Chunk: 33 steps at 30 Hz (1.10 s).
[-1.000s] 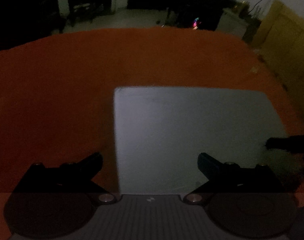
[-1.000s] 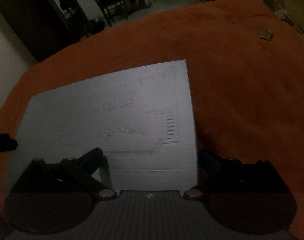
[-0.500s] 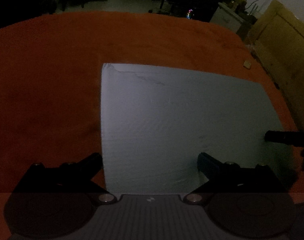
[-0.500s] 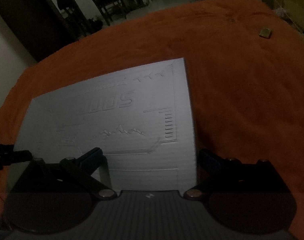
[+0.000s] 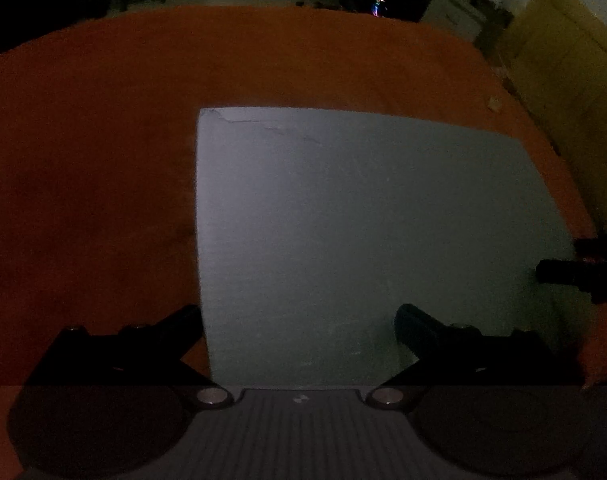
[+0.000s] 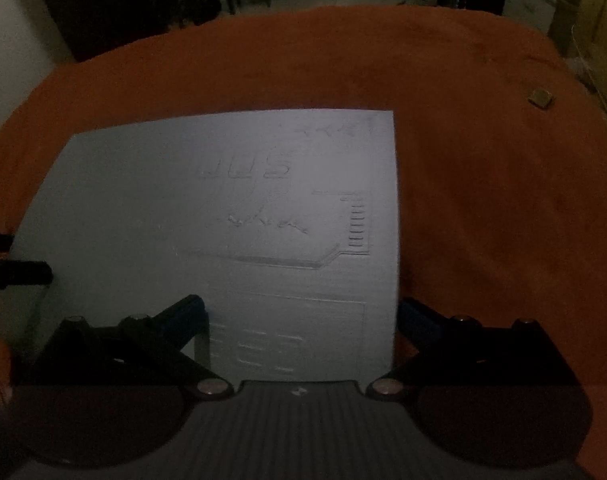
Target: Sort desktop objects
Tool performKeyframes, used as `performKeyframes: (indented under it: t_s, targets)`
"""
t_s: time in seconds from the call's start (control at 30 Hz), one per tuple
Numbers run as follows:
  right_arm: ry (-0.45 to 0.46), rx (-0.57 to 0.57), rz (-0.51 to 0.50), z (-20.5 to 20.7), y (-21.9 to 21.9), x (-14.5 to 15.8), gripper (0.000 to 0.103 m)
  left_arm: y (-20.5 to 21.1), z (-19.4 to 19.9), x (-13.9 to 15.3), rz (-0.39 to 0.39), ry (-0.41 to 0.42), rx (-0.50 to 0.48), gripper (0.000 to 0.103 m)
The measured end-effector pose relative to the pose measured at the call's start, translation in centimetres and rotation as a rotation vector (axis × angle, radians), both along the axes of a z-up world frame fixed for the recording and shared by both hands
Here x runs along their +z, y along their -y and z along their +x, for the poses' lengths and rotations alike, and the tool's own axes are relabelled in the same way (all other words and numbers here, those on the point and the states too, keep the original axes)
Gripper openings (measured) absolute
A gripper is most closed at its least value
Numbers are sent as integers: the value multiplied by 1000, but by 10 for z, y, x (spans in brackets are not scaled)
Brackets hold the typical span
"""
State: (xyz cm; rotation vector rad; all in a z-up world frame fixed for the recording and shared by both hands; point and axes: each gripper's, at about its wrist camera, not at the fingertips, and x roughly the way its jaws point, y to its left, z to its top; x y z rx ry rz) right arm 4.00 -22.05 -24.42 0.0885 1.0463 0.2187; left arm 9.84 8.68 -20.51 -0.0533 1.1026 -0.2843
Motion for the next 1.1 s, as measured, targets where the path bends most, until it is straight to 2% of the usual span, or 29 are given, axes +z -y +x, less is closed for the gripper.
performKeyframes:
  t_s: [0.2, 0.6, 0.93, 1.1]
  targets:
    - [2, -15, 36, -2, 4, -4, 103, -7, -2, -9, -54, 12, 28, 103]
    - [-15, -50, 43, 1, 6, 2, 103, 6, -4, -10, -52, 19, 56, 103]
    - [-78, -115, 179, 4, 22, -9, 103, 8, -4, -10, -56, 24, 89, 103]
    - [-90, -123, 212, 3, 28, -10, 103, 10, -8, -13, -75, 55, 123, 103]
